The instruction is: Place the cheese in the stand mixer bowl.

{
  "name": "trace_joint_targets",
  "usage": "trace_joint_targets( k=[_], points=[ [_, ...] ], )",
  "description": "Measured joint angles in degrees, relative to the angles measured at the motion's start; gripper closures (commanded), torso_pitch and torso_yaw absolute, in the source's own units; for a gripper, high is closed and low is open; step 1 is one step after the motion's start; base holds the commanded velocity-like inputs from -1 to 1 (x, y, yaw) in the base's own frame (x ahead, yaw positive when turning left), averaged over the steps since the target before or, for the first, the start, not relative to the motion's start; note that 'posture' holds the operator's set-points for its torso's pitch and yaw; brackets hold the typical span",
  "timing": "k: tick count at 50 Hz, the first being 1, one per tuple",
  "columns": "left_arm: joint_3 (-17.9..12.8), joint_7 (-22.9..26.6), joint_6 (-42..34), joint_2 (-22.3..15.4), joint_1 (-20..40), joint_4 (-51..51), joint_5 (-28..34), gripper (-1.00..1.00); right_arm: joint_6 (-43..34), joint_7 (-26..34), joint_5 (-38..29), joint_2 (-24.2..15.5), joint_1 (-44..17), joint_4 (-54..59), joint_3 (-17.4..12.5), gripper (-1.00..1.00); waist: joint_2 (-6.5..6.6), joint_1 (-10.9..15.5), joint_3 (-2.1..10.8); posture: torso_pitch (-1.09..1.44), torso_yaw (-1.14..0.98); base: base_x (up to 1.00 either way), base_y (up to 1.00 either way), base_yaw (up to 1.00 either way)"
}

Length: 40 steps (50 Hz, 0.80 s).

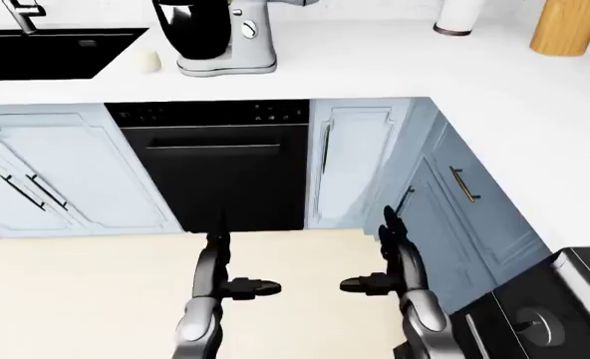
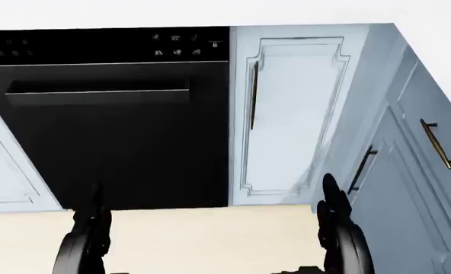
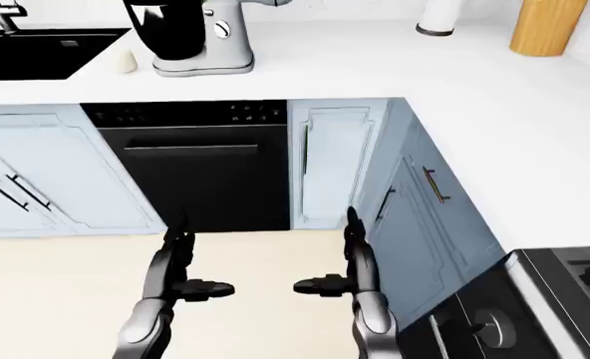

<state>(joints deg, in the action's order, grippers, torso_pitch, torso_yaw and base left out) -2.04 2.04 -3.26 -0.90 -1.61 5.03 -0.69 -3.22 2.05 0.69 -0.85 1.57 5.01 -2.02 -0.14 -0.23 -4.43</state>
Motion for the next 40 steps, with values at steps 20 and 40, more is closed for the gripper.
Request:
trace_joint_targets(
  k=[20, 40],
  points=[
    [0.8, 1.5, 5.1, 0.3, -0.4, -2.5, -0.1, -1.0, 3.8, 2.5, 1.3, 0.0, -0.6, -3.0, 0.7, -1.0, -0.28, 0.3, 3.93, 0.0, 0.0, 0.0, 0.0, 0.0],
    [-9.1, -4.8, -33.2, -7.7, 31.3, -27.1, -8.1, -1.0, -10.2, -3.8, -0.3, -8.6, -43.0, 11.0, -4.0, -1.0, 0.28, -0.1, 3.64, 0.0, 0.0, 0.0, 0.0, 0.0]
  ],
)
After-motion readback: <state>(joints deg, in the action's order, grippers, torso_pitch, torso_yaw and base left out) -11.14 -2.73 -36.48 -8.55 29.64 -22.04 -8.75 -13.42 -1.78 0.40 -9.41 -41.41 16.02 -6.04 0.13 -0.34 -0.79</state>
